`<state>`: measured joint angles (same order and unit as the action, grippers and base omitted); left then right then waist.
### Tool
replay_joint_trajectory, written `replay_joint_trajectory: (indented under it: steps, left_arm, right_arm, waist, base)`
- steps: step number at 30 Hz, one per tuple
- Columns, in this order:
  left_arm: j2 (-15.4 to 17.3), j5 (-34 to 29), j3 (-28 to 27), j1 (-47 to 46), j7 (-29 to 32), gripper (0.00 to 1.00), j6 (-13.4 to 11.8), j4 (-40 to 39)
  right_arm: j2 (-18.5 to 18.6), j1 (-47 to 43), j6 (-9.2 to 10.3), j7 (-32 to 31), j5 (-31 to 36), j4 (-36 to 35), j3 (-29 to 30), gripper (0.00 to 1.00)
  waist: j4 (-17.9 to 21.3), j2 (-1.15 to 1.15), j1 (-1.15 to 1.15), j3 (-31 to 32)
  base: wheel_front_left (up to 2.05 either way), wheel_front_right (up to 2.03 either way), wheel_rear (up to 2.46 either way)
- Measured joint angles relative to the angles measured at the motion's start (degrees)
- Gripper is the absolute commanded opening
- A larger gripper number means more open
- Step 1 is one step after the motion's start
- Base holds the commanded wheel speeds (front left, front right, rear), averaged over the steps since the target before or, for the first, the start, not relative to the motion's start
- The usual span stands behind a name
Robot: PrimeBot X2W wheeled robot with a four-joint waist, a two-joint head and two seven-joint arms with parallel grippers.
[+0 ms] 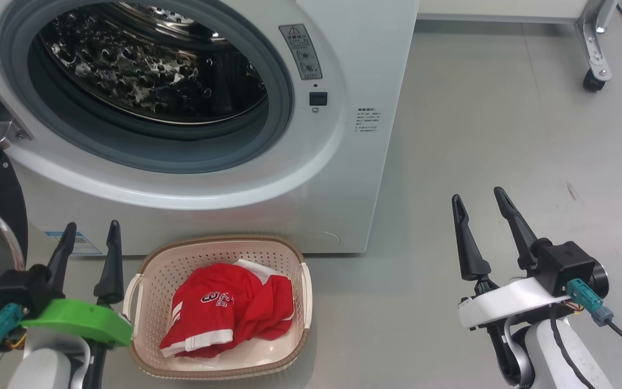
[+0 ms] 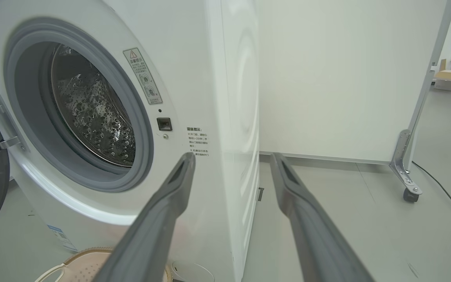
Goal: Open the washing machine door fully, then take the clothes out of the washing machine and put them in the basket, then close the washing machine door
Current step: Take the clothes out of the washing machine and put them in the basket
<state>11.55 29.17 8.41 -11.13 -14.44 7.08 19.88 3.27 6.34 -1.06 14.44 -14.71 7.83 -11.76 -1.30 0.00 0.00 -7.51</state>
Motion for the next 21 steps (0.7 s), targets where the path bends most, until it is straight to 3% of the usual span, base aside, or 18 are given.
replay_joint_trajectory:
  steps: [21]
  left_arm:
    - [-2.7,-2.7,-2.3,7.2,0.0,1.0,-0.2,-8.8]
  right_arm:
    - [-0.1,-1.0,-0.41,0.0,-0.3,-0.8,0.1,1.0]
  waist:
    - [0.6,0.0,0.0,1.0]
  base:
    - [0.0,0.0,0.0]
